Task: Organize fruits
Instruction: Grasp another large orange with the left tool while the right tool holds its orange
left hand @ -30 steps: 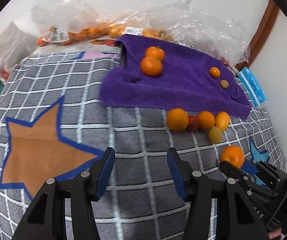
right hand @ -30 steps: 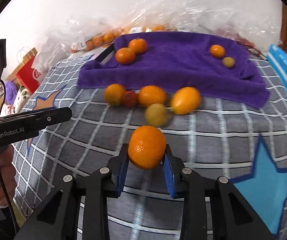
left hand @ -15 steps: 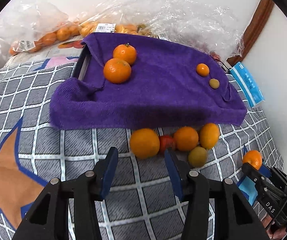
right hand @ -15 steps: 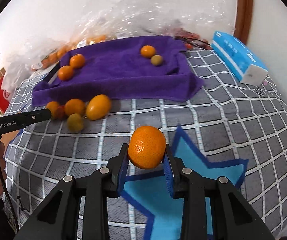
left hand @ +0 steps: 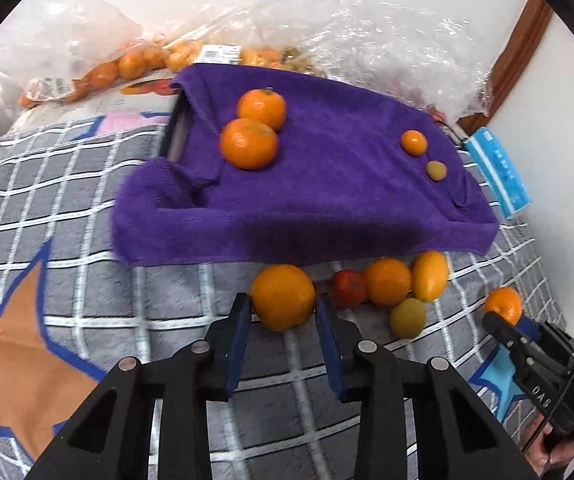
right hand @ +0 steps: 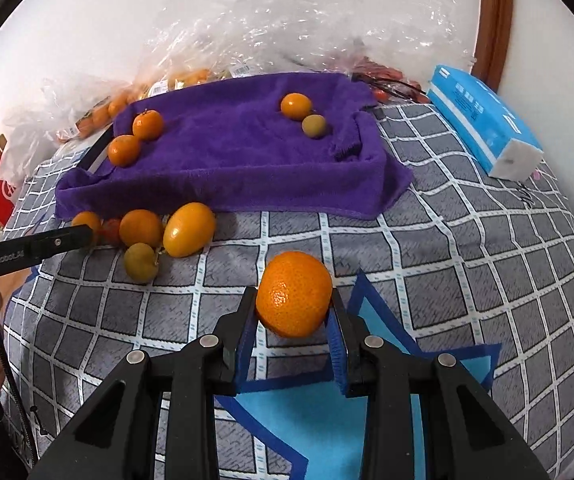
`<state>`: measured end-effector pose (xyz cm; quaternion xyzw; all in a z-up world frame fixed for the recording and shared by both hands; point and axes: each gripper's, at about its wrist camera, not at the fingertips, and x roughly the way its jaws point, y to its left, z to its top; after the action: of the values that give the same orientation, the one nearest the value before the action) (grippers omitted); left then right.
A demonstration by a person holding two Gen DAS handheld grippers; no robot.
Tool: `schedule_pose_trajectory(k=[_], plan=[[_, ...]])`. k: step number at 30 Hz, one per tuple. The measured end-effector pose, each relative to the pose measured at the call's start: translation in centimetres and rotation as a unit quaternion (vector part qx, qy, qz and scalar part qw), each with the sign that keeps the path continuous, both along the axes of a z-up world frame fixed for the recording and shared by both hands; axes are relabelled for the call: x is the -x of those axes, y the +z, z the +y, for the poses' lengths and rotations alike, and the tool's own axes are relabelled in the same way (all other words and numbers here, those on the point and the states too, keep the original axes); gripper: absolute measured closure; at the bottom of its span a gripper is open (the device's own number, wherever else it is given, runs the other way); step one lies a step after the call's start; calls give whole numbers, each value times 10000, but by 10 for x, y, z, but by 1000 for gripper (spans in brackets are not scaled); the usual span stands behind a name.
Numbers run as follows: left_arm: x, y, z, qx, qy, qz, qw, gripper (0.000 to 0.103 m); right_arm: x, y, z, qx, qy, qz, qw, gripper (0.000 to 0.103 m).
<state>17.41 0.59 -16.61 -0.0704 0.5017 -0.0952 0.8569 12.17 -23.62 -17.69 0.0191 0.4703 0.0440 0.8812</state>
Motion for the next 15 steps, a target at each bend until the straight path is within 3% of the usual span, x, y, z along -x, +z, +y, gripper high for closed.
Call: schedule_pose_trajectory(k=[15], plan=[[-12, -8, -1, -12, 61, 107, 9999, 71, -6, -4, 10, 159, 85, 84, 9998, 70]])
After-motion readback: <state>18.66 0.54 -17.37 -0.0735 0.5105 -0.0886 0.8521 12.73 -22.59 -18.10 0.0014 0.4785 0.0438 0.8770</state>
